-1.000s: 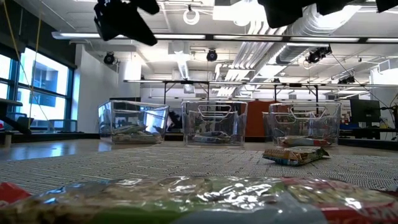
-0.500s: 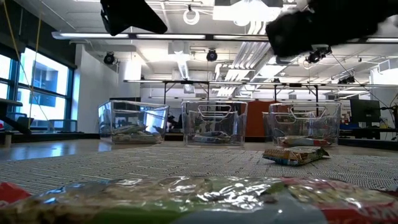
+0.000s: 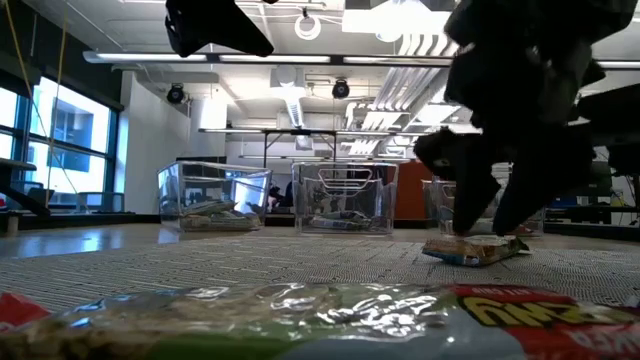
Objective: Pick and place Granola Bars by type
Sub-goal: Put the yellow granola bar into the left transparent bin
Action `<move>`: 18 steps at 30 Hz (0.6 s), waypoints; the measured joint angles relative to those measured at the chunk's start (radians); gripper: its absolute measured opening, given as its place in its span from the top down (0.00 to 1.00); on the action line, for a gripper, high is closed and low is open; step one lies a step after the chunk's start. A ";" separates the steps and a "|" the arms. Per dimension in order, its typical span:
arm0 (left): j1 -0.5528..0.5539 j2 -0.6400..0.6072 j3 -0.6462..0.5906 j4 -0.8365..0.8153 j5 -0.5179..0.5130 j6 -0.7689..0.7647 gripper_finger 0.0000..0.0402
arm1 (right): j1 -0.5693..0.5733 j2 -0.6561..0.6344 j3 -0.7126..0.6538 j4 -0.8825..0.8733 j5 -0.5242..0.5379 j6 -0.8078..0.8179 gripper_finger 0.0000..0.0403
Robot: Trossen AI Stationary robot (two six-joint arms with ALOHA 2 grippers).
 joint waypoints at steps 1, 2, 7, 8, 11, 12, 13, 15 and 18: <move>0.000 0.000 0.000 -0.001 0.000 -0.002 0.42 | -0.012 0.015 0.000 0.008 -0.031 -0.003 0.66; 0.000 0.000 0.000 0.000 0.000 -0.002 0.42 | -0.021 0.028 0.000 0.016 -0.059 -0.009 0.66; 0.000 0.000 0.000 -0.001 0.005 -0.002 0.42 | -0.042 0.061 0.002 0.036 -0.090 -0.089 0.66; 0.000 0.000 0.000 -0.001 0.005 -0.002 0.42 | -0.043 0.064 0.002 0.037 -0.095 -0.101 0.66; 0.000 0.000 0.000 -0.001 0.006 -0.002 0.42 | -0.044 0.066 0.002 0.037 -0.127 -0.115 0.66; 0.000 0.000 0.000 -0.001 0.007 -0.002 0.42 | -0.045 0.067 0.002 0.037 -0.133 -0.116 0.66; 0.000 0.000 0.000 -0.001 0.007 -0.002 0.42 | -0.045 0.067 0.002 0.036 -0.133 -0.117 0.66; 0.000 0.000 0.000 -0.001 0.007 -0.002 0.42 | -0.043 0.067 0.002 0.034 -0.125 -0.117 0.65; 0.000 0.000 0.000 -0.001 0.007 -0.002 0.42 | -0.043 0.067 0.002 0.028 -0.121 -0.117 0.63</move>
